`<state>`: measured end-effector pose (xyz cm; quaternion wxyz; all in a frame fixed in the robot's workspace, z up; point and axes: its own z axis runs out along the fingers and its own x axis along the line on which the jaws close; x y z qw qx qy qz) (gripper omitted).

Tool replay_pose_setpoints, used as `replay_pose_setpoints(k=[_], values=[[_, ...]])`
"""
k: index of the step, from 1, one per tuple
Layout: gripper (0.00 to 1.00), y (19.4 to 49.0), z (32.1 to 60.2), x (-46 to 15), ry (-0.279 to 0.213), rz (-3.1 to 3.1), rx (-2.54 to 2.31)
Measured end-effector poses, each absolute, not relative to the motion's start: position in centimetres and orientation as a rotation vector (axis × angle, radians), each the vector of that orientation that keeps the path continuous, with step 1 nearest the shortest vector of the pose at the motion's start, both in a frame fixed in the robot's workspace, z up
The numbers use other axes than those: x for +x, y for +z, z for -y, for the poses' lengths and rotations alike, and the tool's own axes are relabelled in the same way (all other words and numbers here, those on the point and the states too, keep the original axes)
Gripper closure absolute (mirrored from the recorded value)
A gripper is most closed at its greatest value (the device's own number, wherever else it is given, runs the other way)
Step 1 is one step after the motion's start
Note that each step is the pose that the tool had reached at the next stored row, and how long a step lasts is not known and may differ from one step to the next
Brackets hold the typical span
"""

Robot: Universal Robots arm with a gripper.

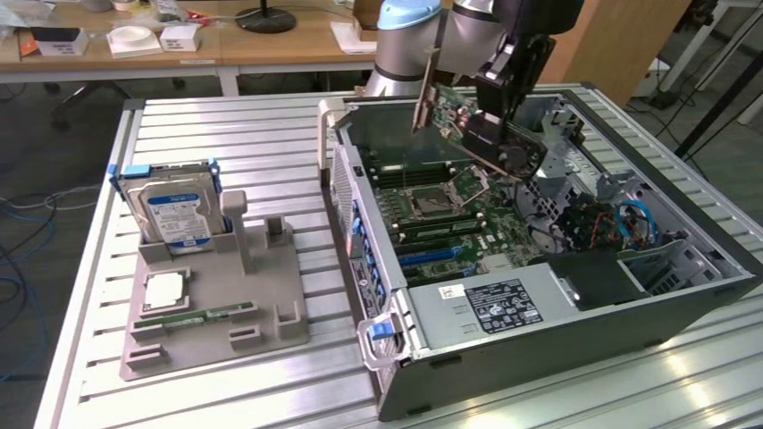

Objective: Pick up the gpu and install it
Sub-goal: 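Insert the gpu into the slot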

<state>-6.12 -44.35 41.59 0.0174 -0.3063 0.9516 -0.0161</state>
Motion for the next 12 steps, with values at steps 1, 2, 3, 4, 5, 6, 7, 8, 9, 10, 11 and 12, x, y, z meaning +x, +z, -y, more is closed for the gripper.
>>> replay_pose_setpoints(k=[1, 2, 3, 4, 5, 6, 7, 8, 9, 10, 11, 12], values=[[0.74, 41.59, 44.35, -6.12, -0.050, -2.952, -0.965], [0.74, 41.59, 44.35, -6.12, -0.050, -2.948, -0.979], [0.74, 41.59, 44.35, -6.12, -0.049, -2.943, -0.992], [0.74, 41.59, 44.35, -6.12, -0.049, -2.938, -1.006], [0.74, 41.59, 44.35, -6.12, -0.049, -2.934, -1.019], [0.74, 41.59, 44.35, -6.12, -0.049, -2.928, -1.034], [0.74, 41.59, 44.35, -6.12, -0.048, -2.923, -1.047], [0.74, 41.59, 44.34, -6.12, -0.048, -2.919, -1.060], [0.74, 41.59, 44.34, -6.12, -0.048, -2.914, -1.073], [0.74, 41.59, 44.34, -6.12, -0.048, -2.909, -1.085], [0.74, 41.59, 44.34, -6.12, -0.047, -2.904, -1.098], [0.74, 41.59, 44.34, -6.12, -0.047, -2.899, -1.111]])
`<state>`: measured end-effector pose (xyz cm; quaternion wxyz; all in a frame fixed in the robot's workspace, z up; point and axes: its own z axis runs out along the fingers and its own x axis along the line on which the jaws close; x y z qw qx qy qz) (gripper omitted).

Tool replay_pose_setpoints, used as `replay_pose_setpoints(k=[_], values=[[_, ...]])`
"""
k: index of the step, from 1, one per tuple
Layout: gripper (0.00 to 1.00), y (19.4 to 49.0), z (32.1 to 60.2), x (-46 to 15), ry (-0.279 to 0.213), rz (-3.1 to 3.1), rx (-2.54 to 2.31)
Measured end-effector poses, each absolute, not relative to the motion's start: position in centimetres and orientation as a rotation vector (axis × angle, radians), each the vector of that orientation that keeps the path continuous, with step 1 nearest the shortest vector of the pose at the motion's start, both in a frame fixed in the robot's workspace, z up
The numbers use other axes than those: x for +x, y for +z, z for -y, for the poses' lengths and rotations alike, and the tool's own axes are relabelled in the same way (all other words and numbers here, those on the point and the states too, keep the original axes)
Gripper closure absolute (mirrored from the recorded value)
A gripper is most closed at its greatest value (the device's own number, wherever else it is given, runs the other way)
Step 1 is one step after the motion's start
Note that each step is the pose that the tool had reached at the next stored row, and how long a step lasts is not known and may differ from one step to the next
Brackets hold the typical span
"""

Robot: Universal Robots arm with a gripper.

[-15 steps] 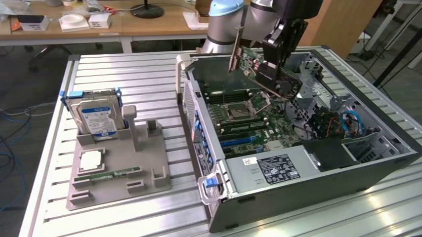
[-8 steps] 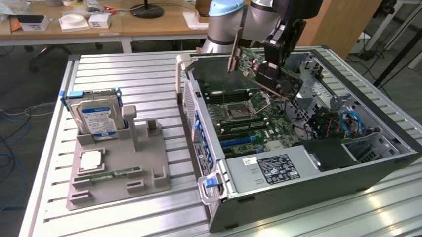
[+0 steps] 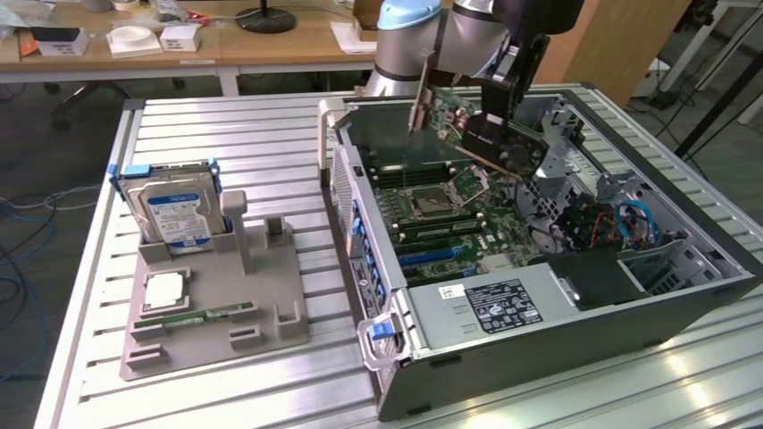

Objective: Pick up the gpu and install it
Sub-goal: 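Insert the gpu into the slot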

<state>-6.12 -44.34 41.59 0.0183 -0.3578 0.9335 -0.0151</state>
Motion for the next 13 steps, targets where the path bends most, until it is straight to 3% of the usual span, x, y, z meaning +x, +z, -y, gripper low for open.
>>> replay_pose_setpoints(k=[13], values=[[0.74, 41.59, 44.35, -6.12, -0.043, -2.807, -1.322]])
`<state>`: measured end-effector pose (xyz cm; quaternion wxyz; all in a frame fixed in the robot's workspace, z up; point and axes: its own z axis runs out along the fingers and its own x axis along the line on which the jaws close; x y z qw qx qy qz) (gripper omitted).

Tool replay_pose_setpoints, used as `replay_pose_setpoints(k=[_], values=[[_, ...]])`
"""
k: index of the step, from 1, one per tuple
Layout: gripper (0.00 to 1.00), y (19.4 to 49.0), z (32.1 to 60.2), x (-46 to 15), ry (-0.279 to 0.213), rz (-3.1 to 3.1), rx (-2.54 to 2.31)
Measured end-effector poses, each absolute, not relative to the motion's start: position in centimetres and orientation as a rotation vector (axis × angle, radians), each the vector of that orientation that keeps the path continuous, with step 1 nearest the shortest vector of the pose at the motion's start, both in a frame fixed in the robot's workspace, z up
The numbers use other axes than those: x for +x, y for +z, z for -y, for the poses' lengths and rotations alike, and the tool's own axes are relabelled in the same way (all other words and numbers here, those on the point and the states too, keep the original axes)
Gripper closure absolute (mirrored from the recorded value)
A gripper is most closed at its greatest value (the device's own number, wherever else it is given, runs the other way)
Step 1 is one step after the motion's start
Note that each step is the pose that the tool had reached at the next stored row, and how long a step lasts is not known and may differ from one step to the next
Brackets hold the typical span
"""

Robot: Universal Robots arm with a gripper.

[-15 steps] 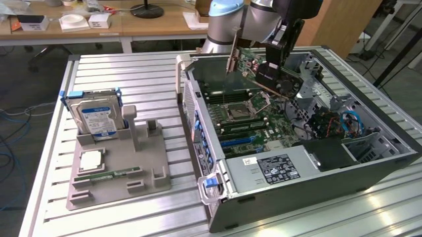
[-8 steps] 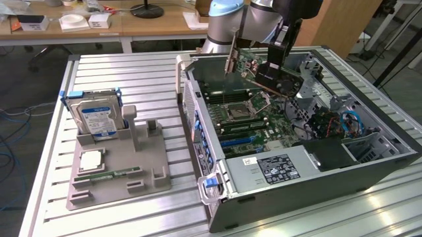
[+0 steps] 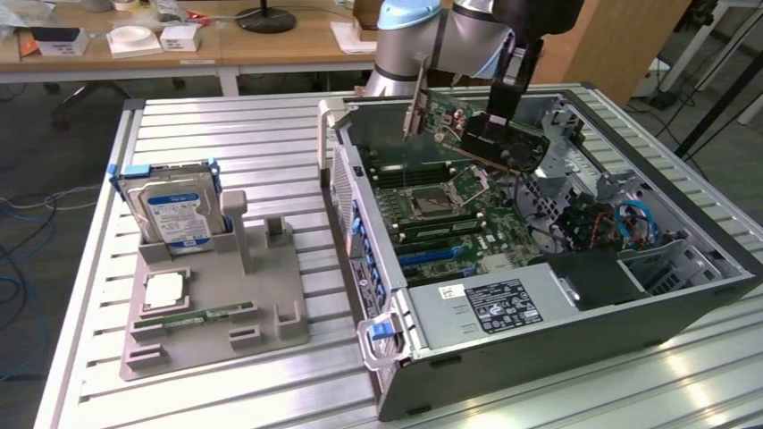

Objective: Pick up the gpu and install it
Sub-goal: 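Insert the gpu into the slot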

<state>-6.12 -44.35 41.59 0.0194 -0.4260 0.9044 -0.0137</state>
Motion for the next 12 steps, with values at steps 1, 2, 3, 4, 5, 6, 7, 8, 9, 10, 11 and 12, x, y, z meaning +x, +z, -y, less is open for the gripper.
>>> replay_pose_setpoints(k=[1, 2, 3, 4, 5, 6, 7, 8, 9, 10, 11, 12], values=[[0.74, 41.59, 44.35, -6.12, -0.042, -2.797, -1.343], [0.74, 41.59, 44.35, -6.12, -0.042, -2.786, -1.365], [0.74, 41.59, 44.35, -6.12, -0.041, -2.774, -1.388], [0.74, 41.59, 44.35, -6.12, -0.041, -2.761, -1.413], [0.74, 41.59, 44.35, -6.12, -0.040, -2.748, -1.438], [0.74, 41.59, 44.34, -6.12, -0.040, -2.735, -1.462], [0.74, 41.59, 44.34, -6.12, -0.039, -2.721, -1.487], [0.74, 41.59, 44.34, -6.12, -0.038, -2.707, -1.513], [0.74, 41.59, 44.34, -6.12, -0.038, -2.693, -1.537], [0.74, 41.58, 44.34, -6.12, -0.037, -2.678, -1.561], [0.74, 41.58, 44.34, -6.12, -0.037, -2.664, -1.585], [0.74, 41.58, 44.34, -6.12, -0.036, -2.650, -1.609]])
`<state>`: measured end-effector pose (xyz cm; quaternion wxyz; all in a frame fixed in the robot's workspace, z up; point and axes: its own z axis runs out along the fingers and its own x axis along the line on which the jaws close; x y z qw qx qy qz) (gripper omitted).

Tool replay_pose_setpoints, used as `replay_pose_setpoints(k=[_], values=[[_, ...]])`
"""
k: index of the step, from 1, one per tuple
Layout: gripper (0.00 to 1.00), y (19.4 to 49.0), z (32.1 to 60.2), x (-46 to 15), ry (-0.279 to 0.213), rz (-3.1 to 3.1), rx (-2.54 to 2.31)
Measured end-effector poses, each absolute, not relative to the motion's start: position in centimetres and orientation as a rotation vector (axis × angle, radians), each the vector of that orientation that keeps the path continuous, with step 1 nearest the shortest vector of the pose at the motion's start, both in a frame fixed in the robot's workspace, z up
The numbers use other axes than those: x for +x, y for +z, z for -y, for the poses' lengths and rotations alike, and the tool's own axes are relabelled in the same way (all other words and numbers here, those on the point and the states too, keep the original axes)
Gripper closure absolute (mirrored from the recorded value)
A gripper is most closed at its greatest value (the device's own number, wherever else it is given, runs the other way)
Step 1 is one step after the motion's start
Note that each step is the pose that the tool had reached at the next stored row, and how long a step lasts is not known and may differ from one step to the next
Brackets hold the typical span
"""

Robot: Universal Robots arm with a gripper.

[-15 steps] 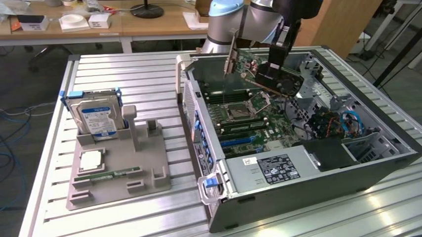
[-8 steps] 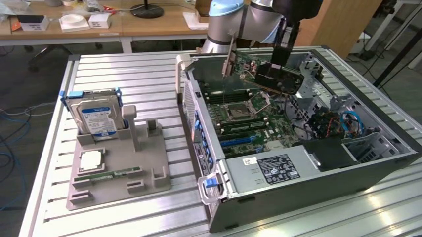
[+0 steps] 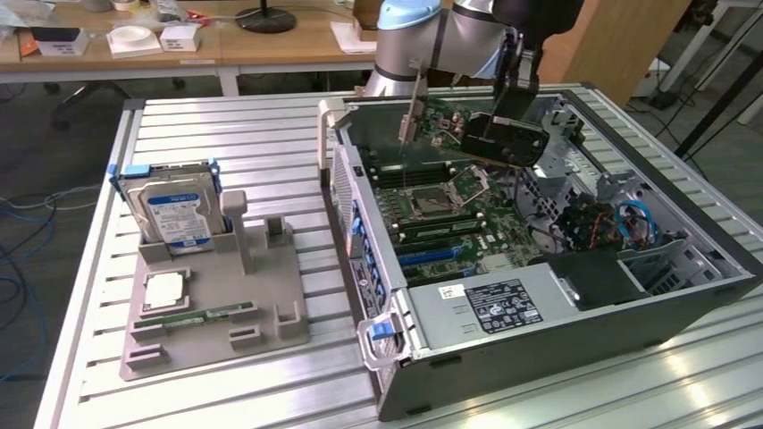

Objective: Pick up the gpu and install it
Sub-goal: 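Insert the gpu into the slot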

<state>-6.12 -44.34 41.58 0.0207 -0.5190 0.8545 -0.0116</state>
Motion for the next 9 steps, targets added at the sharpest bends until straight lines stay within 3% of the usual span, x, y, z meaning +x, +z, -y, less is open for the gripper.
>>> replay_pose_setpoints(k=[9], values=[[0.74, 41.58, 44.35, -6.12, -0.031, -2.513, -1.812]])
